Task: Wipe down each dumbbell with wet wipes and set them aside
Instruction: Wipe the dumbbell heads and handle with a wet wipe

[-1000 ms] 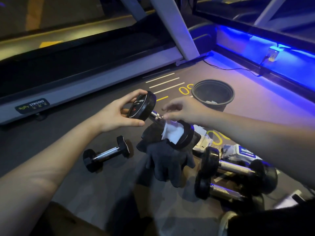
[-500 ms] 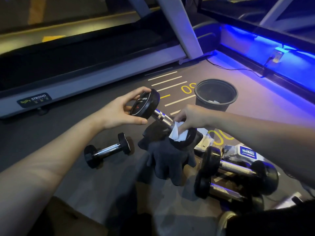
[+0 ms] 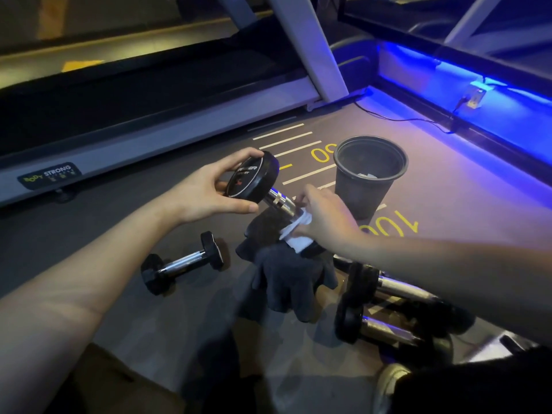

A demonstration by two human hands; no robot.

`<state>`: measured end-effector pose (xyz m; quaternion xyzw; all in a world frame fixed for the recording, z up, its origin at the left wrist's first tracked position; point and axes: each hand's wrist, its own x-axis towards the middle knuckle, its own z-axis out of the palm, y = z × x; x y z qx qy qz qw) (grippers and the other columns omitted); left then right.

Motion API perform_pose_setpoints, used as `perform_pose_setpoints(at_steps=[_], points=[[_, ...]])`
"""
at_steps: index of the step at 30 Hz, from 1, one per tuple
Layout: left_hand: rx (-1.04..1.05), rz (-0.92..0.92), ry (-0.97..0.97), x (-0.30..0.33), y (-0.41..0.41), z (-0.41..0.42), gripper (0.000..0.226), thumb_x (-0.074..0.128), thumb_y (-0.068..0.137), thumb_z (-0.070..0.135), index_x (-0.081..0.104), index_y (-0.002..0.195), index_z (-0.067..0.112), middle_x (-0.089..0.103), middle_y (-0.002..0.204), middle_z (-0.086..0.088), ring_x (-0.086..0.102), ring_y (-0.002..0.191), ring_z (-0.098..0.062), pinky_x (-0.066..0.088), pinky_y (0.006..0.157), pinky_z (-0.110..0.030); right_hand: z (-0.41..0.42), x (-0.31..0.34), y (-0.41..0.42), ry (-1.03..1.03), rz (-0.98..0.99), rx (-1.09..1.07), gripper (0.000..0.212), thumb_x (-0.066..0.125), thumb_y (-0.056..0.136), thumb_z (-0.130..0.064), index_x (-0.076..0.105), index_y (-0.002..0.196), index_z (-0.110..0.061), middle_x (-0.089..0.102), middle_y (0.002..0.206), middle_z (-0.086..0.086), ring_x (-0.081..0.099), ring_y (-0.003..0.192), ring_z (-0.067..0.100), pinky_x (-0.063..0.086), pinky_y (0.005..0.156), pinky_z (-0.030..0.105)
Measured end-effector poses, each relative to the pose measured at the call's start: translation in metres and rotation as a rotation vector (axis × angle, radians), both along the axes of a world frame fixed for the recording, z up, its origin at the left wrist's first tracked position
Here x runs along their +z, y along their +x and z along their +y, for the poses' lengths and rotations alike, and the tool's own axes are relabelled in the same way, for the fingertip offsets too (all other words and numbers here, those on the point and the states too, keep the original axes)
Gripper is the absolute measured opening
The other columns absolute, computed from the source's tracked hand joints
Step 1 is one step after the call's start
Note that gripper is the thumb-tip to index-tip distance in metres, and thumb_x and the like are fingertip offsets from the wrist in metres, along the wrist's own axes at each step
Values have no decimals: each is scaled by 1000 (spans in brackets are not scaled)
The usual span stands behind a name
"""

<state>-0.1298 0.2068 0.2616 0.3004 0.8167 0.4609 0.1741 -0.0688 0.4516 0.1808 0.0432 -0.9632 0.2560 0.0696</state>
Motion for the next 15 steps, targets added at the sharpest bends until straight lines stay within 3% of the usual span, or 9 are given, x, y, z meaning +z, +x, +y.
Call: perform_pose_setpoints(at_steps=[2,4,7,10,12,15], points=[[-12,5,2,1,1,1,86,85,75,3,48,140,45,60,124,26,73,105,-17,52,103,-30,-11,-9,3,85,101,-93,55,87,69,-36,54,109,-18,60,99,-1,51,96,24,42,79,36],[-21,5,1,1,2,2,85,85,76,4,48,140,47,61,120,34,73,106,-15,53,101,-26,-12,-14,0,40,89,-109,61,87,70,-34,52,118,-18,63,105,2,53,100,25,43,79,34],[-7,1,-13,1,1,0,85,85,77,7,46,142,47,60,117,40,73,107,-17,52,103,-30,4,-2,-13,-114,-128,22,79,92,64,-33,45,126,-20,61,93,-6,56,88,21,43,70,33],[-8,-14,-20,-2,-3,-5,87,86,77,7,45,143,46,56,130,20,72,108,-23,51,106,-39,25,15,-33,-162,-437,202,75,90,69,-11,45,129,-15,72,98,-6,57,88,16,42,76,30],[-21,-16,-24,-1,-2,-5,87,87,75,10,46,142,47,54,133,15,72,108,-23,51,106,-38,34,16,-44,-260,-579,250,73,85,71,3,44,131,-8,75,109,8,61,92,20,48,84,37],[-25,-18,-15,1,1,-2,86,87,71,16,46,141,47,59,129,24,73,108,-20,52,105,-36,37,17,-50,-293,-637,238,84,86,64,1,43,135,-13,75,106,7,66,103,39,52,89,56]])
